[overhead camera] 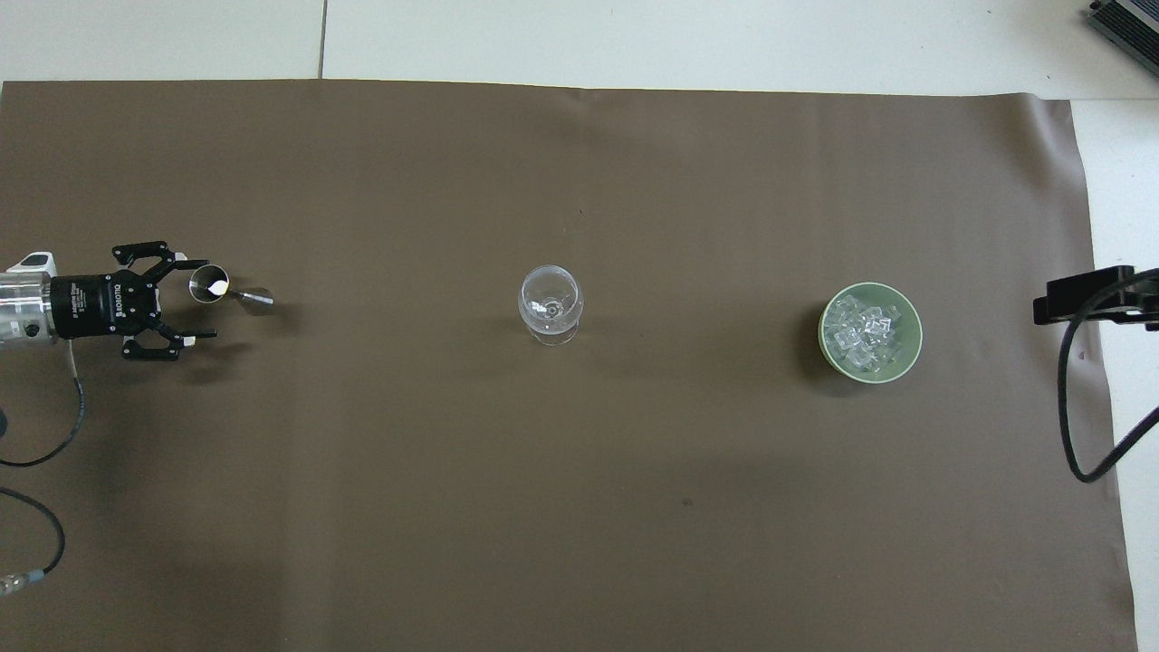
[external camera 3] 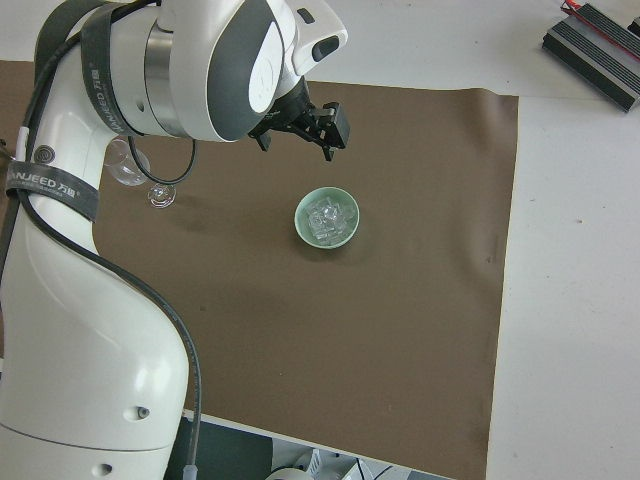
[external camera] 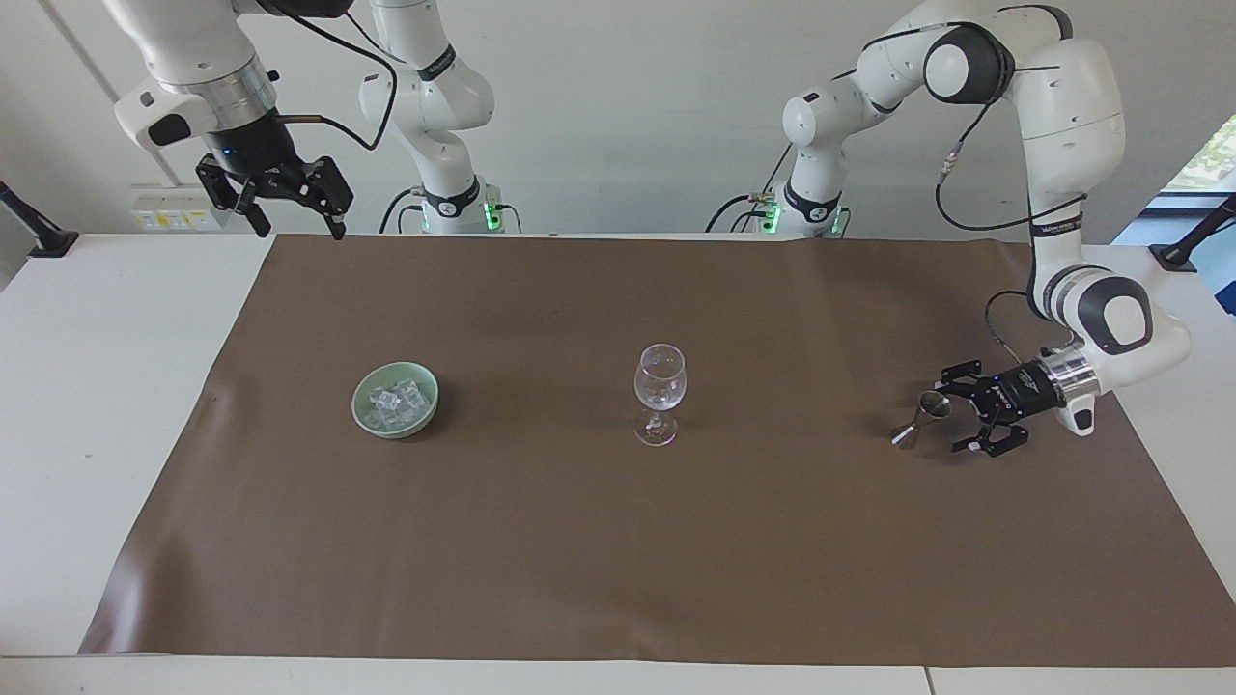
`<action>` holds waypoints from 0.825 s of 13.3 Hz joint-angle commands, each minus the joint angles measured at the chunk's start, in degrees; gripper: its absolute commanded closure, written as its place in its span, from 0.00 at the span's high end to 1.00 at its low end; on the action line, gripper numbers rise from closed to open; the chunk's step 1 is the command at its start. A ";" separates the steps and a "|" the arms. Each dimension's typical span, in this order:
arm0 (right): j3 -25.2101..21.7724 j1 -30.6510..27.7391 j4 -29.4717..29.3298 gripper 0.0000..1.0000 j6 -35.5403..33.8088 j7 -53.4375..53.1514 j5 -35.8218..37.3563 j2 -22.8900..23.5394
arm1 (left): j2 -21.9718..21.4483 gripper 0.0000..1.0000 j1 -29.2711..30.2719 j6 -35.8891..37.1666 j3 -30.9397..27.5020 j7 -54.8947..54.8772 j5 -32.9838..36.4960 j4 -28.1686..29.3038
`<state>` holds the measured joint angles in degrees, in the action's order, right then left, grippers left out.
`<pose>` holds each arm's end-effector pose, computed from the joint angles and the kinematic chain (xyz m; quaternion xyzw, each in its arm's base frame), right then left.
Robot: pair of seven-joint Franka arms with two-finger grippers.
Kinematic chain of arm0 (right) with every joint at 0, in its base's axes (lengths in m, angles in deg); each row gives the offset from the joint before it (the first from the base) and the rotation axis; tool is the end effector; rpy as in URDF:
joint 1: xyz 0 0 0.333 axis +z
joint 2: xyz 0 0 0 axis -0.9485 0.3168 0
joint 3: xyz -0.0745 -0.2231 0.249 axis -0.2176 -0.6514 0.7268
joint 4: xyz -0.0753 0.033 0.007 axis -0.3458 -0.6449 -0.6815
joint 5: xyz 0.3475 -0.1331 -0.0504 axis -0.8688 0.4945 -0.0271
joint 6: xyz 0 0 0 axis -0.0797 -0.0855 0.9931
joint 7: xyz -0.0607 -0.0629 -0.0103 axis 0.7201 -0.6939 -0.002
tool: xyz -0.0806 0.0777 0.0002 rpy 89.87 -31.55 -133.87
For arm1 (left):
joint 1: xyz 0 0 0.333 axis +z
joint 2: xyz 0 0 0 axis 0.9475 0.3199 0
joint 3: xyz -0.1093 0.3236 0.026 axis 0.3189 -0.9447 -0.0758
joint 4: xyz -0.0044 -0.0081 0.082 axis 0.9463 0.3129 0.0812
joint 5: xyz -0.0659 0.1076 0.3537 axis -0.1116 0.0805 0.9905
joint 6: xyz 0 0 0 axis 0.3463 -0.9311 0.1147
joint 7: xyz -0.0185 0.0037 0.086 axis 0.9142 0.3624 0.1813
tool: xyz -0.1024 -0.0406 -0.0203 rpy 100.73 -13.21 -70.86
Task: Pour wine and add ice with both arms
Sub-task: 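Lower the open left gripper around the silver jigger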
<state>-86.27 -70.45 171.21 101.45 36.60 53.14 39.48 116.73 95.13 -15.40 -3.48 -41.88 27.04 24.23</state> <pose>0.5084 -0.0208 0.6770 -0.9994 0.0343 -0.0084 0.0055 0.5931 0.1574 0.2789 0.5761 0.6277 -0.3328 0.4041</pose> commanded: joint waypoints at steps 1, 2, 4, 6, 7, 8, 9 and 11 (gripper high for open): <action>0.12 -0.55 0.96 1.00 -0.05 1.05 -1.09 -0.93 | -3.21 0.95 0.04 -1.53 0.31 -2.35 -3.63 4.63; 0.12 -0.55 0.96 1.00 -0.05 1.05 -1.09 -0.93 | -4.00 0.95 -0.22 -1.97 0.31 -3.92 -5.91 6.55; 0.12 -0.55 0.96 1.00 -0.05 1.05 -1.09 -0.93 | -4.71 0.95 -0.23 -3.03 0.31 -5.52 -6.46 8.24; 0.12 -0.55 0.96 1.00 -0.05 1.05 -1.09 -0.93 | -4.71 0.92 -0.49 -3.20 0.31 -6.13 -6.54 8.50; 0.12 -0.55 0.96 1.00 -0.05 1.05 -1.09 -0.93 | -4.80 0.92 -0.49 -3.12 0.31 -6.13 -6.63 8.59; 0.12 -0.55 0.96 1.00 -0.05 1.05 -1.09 -0.93 | -4.89 0.92 -0.49 -3.12 0.31 -6.13 -7.24 8.77; 0.12 -0.55 0.96 1.00 -0.05 1.05 -1.09 -0.93 | -5.06 0.92 -0.49 -3.20 0.31 -6.13 -7.77 9.20; 0.12 -0.55 0.96 1.00 -0.14 1.05 -1.09 -0.93 | -5.94 0.92 -0.58 -3.38 0.31 -6.22 -10.48 10.95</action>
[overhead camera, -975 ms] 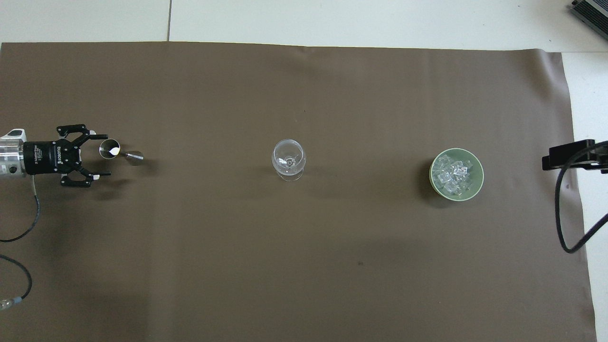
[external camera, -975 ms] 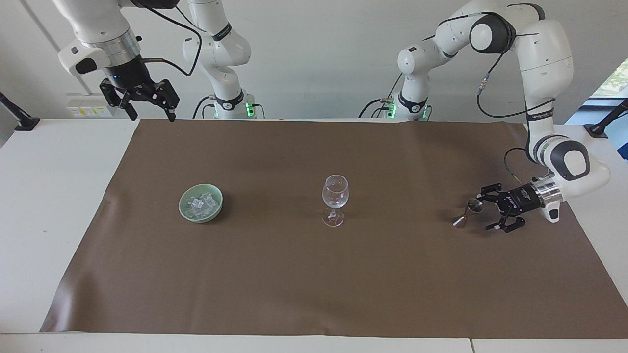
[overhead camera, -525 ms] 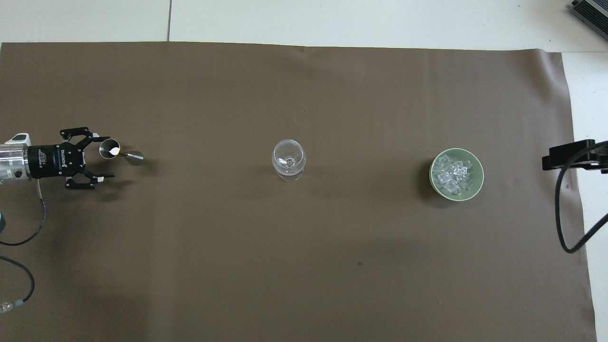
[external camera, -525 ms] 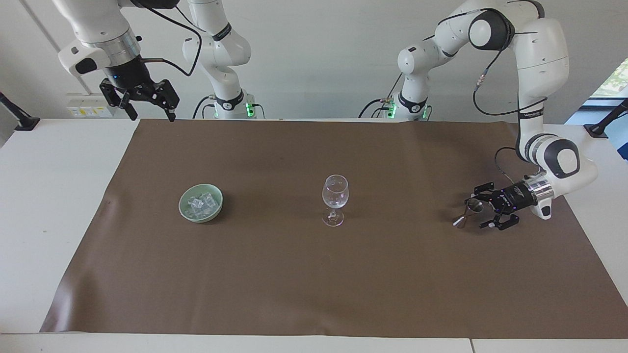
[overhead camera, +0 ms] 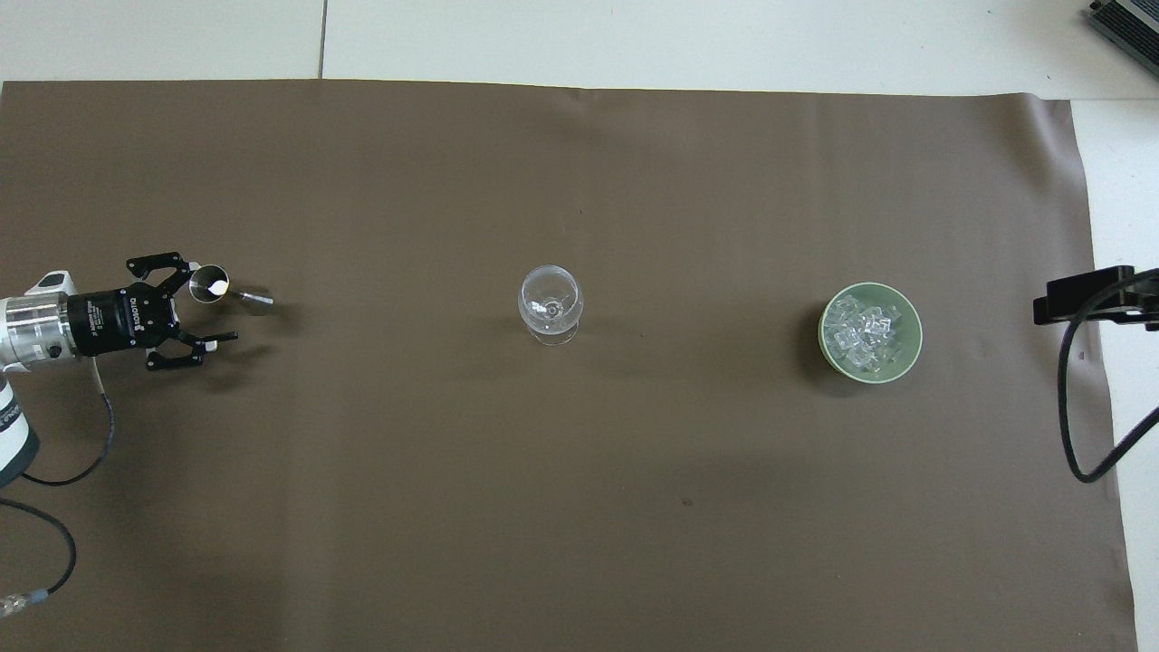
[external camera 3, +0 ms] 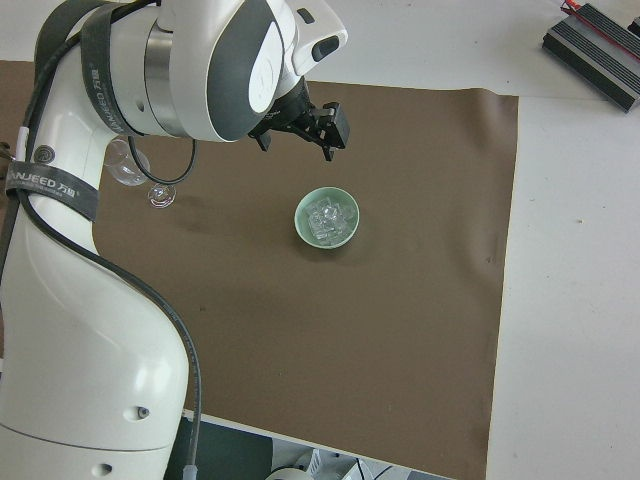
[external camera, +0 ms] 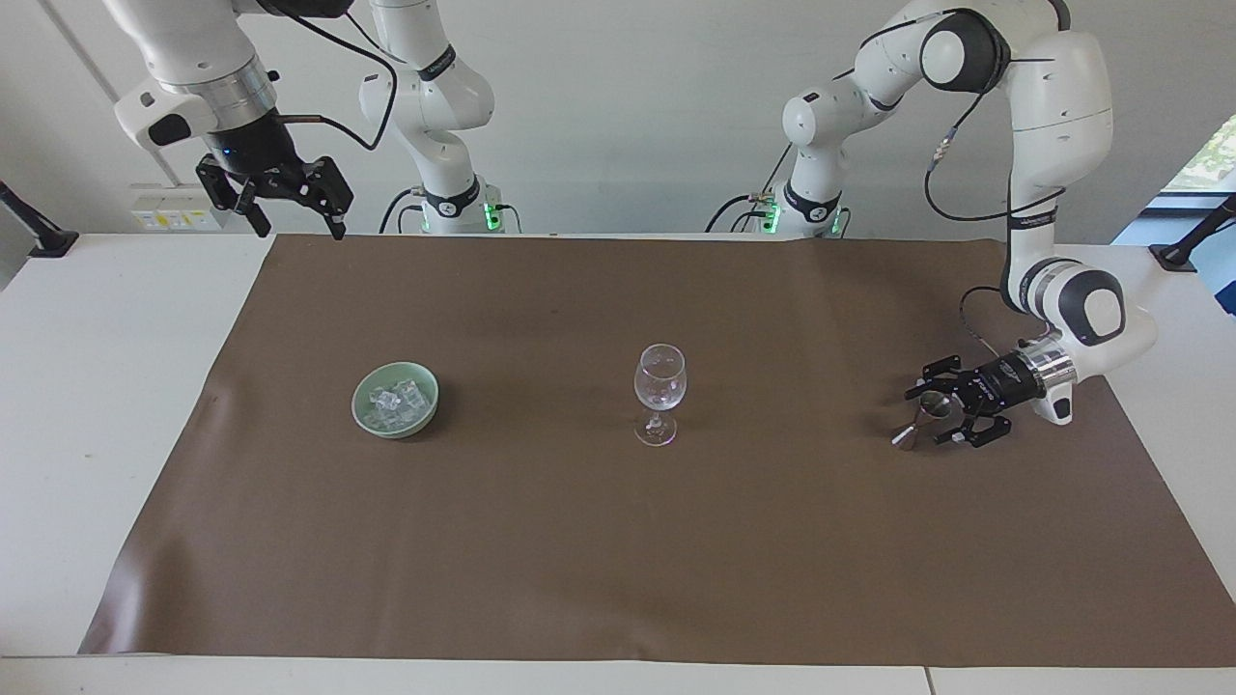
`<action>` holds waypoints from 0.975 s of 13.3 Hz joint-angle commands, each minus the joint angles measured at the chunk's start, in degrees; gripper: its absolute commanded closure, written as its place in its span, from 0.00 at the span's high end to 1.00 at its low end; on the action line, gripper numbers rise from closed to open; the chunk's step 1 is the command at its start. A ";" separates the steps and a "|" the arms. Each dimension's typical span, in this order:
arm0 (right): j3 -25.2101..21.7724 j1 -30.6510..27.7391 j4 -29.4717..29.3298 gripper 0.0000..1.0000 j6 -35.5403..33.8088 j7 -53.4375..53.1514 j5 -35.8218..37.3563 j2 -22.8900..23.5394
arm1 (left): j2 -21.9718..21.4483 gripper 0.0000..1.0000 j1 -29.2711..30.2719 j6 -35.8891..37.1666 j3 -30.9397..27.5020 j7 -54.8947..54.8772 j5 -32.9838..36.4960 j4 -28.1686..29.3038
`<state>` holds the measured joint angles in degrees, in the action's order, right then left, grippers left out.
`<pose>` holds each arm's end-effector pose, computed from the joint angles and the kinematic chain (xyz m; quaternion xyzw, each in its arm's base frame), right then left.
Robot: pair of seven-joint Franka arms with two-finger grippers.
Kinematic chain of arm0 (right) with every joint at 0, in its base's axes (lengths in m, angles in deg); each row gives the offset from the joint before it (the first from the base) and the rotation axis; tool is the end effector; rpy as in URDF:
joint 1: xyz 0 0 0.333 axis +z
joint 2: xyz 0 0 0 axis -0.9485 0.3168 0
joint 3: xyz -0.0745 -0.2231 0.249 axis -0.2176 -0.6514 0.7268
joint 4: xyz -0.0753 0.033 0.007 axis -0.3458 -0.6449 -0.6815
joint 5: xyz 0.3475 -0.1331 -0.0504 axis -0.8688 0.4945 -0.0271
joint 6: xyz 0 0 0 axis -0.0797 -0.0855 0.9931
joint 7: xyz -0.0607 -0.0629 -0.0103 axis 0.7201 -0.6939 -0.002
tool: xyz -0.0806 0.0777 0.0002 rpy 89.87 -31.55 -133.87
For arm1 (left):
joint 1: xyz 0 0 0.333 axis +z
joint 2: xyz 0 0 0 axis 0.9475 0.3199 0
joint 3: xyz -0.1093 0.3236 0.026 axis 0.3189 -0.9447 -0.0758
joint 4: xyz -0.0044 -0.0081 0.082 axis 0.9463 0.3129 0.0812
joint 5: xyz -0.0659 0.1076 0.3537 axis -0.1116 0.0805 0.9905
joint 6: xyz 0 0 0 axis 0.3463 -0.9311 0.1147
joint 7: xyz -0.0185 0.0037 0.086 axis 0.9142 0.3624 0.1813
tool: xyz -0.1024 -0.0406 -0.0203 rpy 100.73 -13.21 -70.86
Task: Pour wine and add ice with both arms
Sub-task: 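Lower the open left gripper around the silver jigger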
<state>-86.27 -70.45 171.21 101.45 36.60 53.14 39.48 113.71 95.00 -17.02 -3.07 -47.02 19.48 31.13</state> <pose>0.5084 -0.0208 0.6770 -0.9994 0.0343 -0.0084 0.0055 0.5736 0.1402 0.2745 0.5484 0.6217 -0.3264 0.4541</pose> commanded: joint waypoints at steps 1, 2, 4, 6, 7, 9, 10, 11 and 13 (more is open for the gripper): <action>0.12 -0.55 0.96 1.00 -0.14 0.96 -1.09 -0.93 | -3.01 0.92 -0.36 -2.02 -0.19 -1.09 -3.28 4.15; 0.12 -0.55 0.96 1.00 -0.14 1.05 -1.09 -0.93 | -2.92 0.92 -0.19 -2.81 -0.19 -1.09 -3.37 4.07; 0.12 -0.55 0.96 1.00 -0.05 1.05 -1.09 -0.93 | -2.92 0.92 -0.45 -4.47 -0.10 -1.09 -3.99 4.15; 0.12 -0.55 0.96 1.00 -0.14 1.05 -1.09 -0.93 | -3.01 0.91 -0.45 -5.54 -0.10 -1.00 -4.25 4.86; 0.12 -0.55 0.96 1.00 -0.05 1.05 -1.09 -0.93 | -3.10 0.91 -0.45 -5.63 -0.10 -1.00 -4.78 5.03; 0.12 -0.55 0.97 1.00 -0.05 1.05 -1.09 -0.93 | -3.62 0.91 -0.62 -6.33 -0.10 -1.00 -6.53 6.43; 0.12 -0.55 0.96 1.00 -0.13 1.05 -1.09 -0.93 | -4.15 0.91 -0.80 -7.20 -0.10 -1.00 -8.02 7.83; 0.12 -0.55 0.96 1.00 -0.14 1.05 -1.09 -0.93 | -4.24 0.90 -1.24 -7.30 -0.10 -1.00 -8.47 8.19; 0.12 -0.55 0.96 1.00 -0.14 1.05 -1.09 -0.93 | -4.59 0.88 -1.41 -7.39 -0.10 -1.00 -9.78 8.81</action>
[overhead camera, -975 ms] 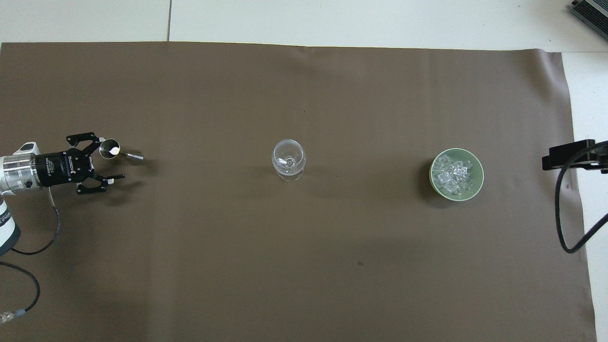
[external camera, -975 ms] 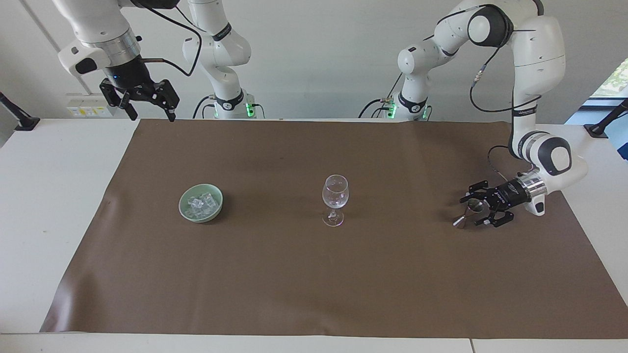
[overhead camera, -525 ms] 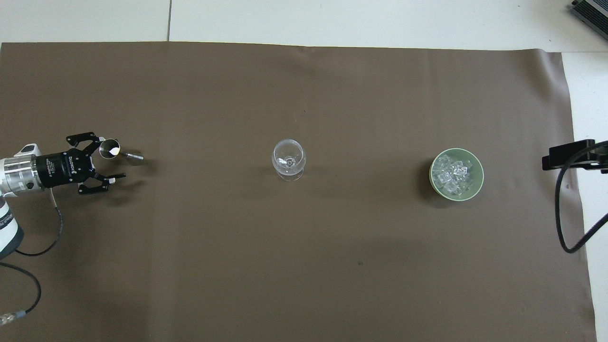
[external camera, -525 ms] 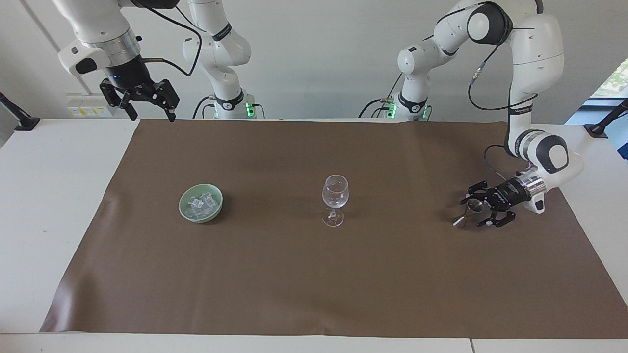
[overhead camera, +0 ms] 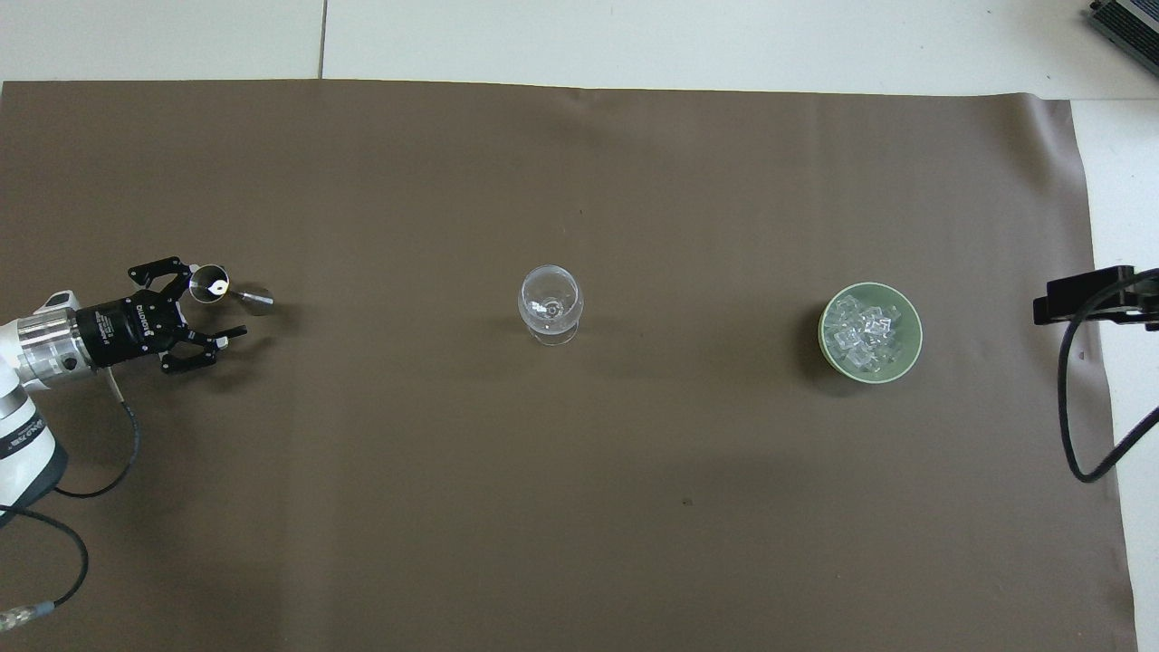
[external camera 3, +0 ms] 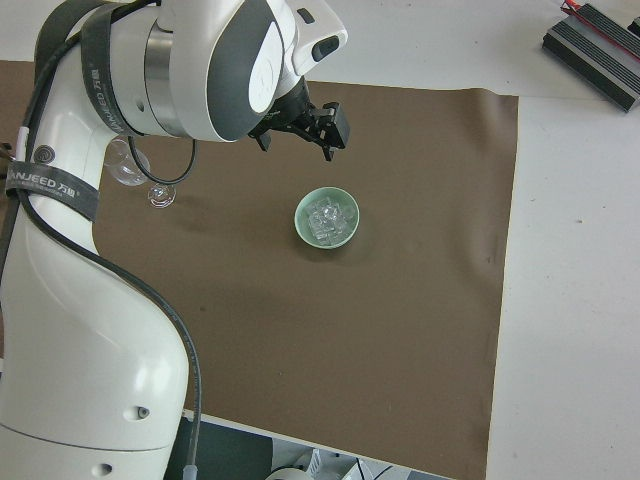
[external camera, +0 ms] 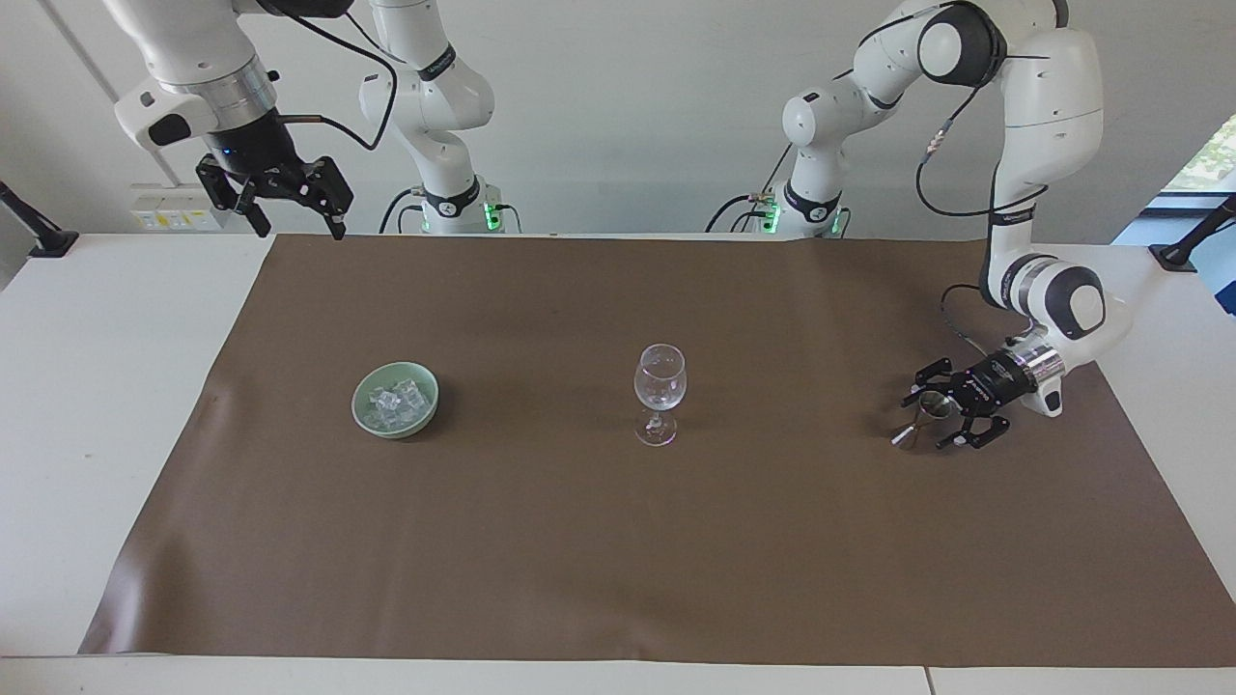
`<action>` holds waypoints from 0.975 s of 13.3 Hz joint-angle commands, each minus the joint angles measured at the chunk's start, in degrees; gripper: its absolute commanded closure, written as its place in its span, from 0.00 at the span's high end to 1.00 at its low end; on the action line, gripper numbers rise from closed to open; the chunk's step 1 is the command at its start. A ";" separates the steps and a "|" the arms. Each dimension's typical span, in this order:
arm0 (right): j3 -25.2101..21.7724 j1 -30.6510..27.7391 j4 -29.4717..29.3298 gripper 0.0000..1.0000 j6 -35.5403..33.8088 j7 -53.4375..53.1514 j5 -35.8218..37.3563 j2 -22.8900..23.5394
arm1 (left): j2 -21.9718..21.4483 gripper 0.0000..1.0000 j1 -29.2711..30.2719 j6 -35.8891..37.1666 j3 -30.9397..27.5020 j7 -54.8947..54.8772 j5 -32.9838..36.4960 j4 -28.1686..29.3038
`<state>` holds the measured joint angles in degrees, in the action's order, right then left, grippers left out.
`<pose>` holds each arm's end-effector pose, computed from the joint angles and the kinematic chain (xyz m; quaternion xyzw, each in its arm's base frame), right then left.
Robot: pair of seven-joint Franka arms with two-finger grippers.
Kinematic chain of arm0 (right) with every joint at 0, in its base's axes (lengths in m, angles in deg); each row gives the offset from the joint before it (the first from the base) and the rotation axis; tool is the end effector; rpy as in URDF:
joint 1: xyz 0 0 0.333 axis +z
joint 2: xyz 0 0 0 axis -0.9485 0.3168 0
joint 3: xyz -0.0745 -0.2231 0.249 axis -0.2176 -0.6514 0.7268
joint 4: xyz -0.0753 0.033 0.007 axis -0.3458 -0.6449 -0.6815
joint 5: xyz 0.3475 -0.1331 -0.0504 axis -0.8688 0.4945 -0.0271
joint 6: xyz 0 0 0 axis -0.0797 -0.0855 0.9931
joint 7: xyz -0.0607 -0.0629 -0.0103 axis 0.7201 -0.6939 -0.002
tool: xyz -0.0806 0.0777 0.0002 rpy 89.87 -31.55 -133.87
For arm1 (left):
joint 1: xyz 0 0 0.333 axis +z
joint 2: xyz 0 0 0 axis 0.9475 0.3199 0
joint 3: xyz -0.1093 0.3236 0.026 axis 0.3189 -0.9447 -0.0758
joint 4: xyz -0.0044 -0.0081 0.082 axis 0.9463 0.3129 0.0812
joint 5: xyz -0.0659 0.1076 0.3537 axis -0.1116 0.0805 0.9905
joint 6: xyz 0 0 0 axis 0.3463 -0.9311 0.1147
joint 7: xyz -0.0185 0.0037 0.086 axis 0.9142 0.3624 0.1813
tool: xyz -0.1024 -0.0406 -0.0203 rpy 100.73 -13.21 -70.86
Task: Pour wine and add ice with both arms
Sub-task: 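Close the left gripper on the silver jigger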
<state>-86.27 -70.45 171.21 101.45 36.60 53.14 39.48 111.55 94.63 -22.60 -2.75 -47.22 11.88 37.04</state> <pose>0.5084 -0.0208 0.6770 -0.9994 0.0343 -0.0084 0.0055 0.5586 0.1337 0.2632 0.4908 0.6617 -0.3073 0.4763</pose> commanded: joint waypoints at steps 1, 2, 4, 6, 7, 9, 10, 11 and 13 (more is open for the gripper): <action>0.12 -0.55 0.96 1.00 -0.05 1.05 -1.09 -0.93 | -2.52 0.87 -1.40 -1.80 -0.42 -0.79 -2.45 3.25; 0.12 -0.55 0.96 1.00 -0.13 1.05 -1.09 -0.93 | -2.52 0.87 -1.40 -1.80 -0.42 -0.71 -2.98 3.25; 0.12 -0.55 0.96 1.00 -0.13 1.05 -1.09 -0.93 | -2.52 0.87 -1.40 -1.71 -0.42 -0.71 -3.07 3.17; 0.12 -0.55 0.96 1.00 -0.05 1.05 -1.09 -0.93 | -2.52 0.87 -1.49 -1.80 -0.42 -0.79 -3.16 3.25; 0.12 -0.55 0.96 1.00 -0.05 1.05 -1.09 -0.93 | -2.52 0.87 -1.49 -1.80 -0.42 -0.71 -3.07 3.25; 0.12 -0.55 0.96 1.00 -0.05 1.05 -1.09 -0.93 | -2.60 0.86 -1.40 -1.72 -0.42 -0.71 -3.16 3.17; 0.12 -0.55 0.96 1.00 -0.13 1.05 -1.09 -0.93 | -2.52 0.81 -1.40 -1.63 -0.42 -0.62 -3.59 3.17; 0.12 -0.55 0.96 1.00 -0.14 1.05 -1.09 -0.93 | -2.60 0.79 -1.40 -1.54 -0.42 -0.62 -3.77 3.17; 0.12 -0.55 0.96 1.00 -0.14 1.05 -1.09 -0.93 | -2.60 0.72 -1.31 -1.36 -0.42 -0.62 -4.03 3.17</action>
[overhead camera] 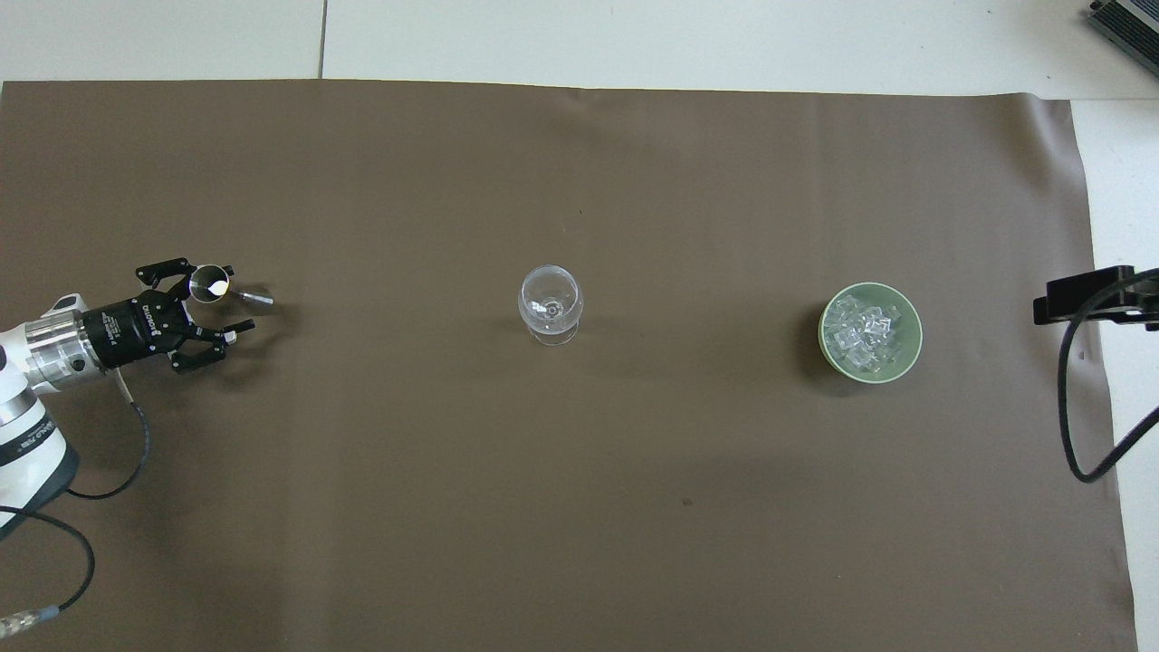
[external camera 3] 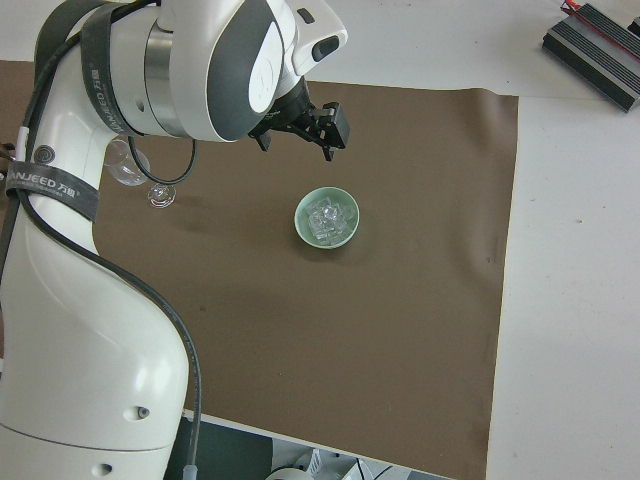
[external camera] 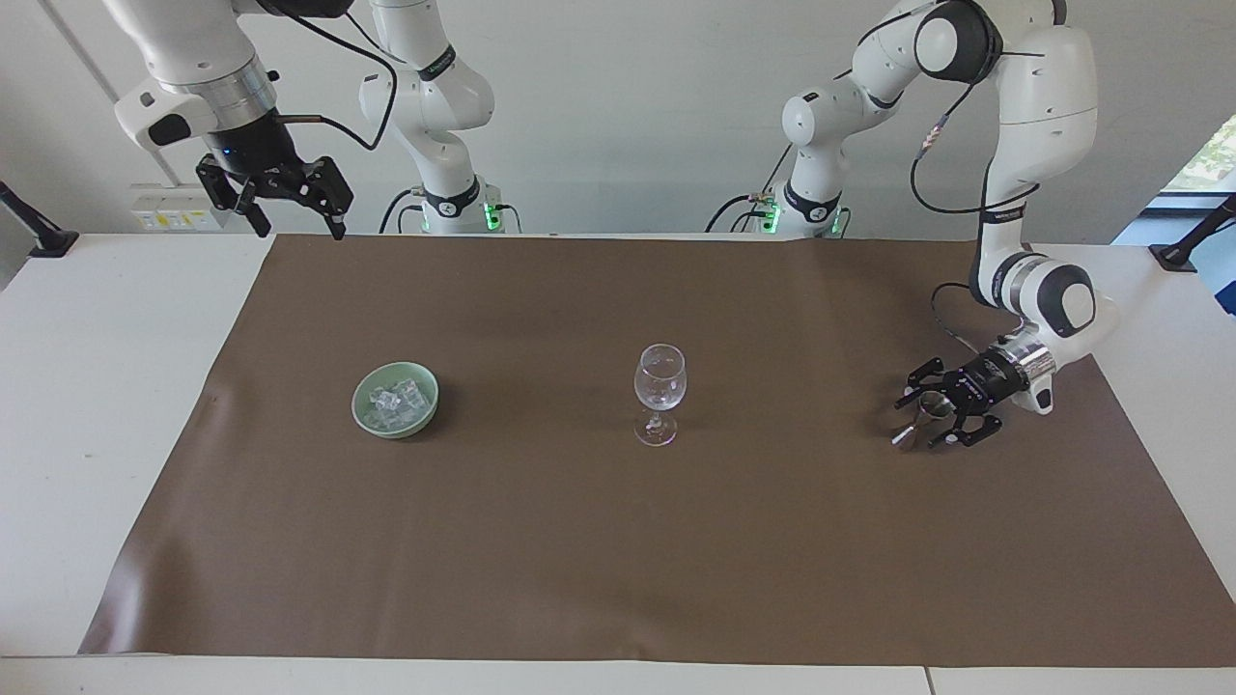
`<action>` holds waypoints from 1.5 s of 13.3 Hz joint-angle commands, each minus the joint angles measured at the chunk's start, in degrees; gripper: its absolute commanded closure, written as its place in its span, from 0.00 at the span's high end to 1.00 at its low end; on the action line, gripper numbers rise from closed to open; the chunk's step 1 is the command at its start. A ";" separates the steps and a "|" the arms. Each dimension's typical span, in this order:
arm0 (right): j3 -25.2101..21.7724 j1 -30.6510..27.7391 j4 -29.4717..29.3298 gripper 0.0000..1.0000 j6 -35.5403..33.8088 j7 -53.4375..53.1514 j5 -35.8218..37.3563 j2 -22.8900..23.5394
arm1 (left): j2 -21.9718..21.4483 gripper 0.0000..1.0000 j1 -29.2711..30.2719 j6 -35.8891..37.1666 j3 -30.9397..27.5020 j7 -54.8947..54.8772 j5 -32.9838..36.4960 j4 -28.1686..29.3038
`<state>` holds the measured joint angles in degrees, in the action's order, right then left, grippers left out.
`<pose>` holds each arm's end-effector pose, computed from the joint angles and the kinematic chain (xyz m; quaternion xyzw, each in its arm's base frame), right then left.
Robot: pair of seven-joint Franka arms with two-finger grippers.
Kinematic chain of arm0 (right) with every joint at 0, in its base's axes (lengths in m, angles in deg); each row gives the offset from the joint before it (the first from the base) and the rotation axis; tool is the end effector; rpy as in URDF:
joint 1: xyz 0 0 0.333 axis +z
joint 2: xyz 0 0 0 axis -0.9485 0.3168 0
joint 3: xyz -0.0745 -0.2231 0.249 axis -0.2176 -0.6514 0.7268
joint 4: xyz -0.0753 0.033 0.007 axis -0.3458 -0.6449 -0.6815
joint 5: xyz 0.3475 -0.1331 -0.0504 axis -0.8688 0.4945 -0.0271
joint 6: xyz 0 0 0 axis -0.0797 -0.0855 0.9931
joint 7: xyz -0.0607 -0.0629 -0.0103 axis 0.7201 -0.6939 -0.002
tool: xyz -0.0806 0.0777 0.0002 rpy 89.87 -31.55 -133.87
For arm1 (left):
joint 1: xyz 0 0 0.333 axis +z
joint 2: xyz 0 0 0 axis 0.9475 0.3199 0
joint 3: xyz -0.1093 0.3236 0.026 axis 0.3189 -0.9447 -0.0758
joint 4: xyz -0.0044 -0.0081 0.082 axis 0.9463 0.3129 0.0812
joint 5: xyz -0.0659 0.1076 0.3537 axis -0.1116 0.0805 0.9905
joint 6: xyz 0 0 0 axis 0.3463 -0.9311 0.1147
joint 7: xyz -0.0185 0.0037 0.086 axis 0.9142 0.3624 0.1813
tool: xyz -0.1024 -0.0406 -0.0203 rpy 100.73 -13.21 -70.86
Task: Pour wine and add ice with both arms
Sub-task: 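Close the left gripper on the silver jigger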
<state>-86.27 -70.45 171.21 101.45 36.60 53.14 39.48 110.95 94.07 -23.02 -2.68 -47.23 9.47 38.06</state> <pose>0.5084 -0.0208 0.6770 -0.9994 0.0343 -0.0084 0.0055 0.5580 0.1268 0.2647 0.4773 0.6645 -0.3075 0.4860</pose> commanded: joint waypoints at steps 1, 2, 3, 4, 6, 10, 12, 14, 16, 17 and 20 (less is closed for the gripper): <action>0.12 -0.55 0.96 1.00 -0.05 1.05 -1.09 -0.93 | -2.01 0.71 -0.75 -1.04 -0.50 -0.52 -1.71 2.15; 0.12 -0.55 0.96 1.00 -0.13 1.05 -1.09 -0.93 | -2.01 0.70 -0.67 -0.95 -0.50 -0.52 -1.97 2.15; 0.12 -0.55 0.96 1.00 -0.05 1.05 -1.09 -0.93 | -2.01 0.68 -0.58 -0.95 -0.50 -0.52 -1.98 2.06; 0.12 -0.55 0.96 1.00 -0.05 1.05 -1.09 -0.93 | -2.10 0.65 -0.41 -0.95 -0.50 -0.43 -2.06 2.06; 0.12 -0.55 0.96 1.00 -0.05 1.05 -1.09 -0.93 | -2.10 0.46 -0.49 -1.04 -0.50 -0.43 -2.07 1.97; 0.12 -0.55 0.96 1.00 -0.05 1.05 -1.09 -0.93 | -2.10 0.00 0.03 -1.04 -0.50 -0.26 -2.15 1.89; 0.12 -0.55 0.96 1.00 -0.05 1.05 -1.09 -0.93 | -2.10 0.00 0.04 -1.04 -0.50 -0.17 -2.33 1.80; 0.12 -0.55 0.96 1.00 -0.05 1.05 -1.09 -0.93 | -2.10 0.00 0.12 -0.95 -0.59 1.40 -2.33 1.53; 0.12 -0.55 0.96 1.00 -0.05 1.05 -1.09 -0.93 | -1.84 0.00 0.30 -0.60 -0.50 4.48 -2.33 0.48; 0.12 -0.55 0.96 1.00 -0.05 1.05 -1.09 -0.93 | -1.75 0.00 0.30 -0.60 -0.50 5.01 -2.42 0.30; 0.12 -0.55 0.96 1.00 -0.05 1.05 -1.09 -0.93 | -1.92 0.00 0.12 0.10 -0.50 7.20 -2.68 0.13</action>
<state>-86.27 -70.45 171.21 101.45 36.60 53.14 39.48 110.20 94.26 -23.13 -3.17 -42.56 7.91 37.88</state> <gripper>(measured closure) 0.000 0.793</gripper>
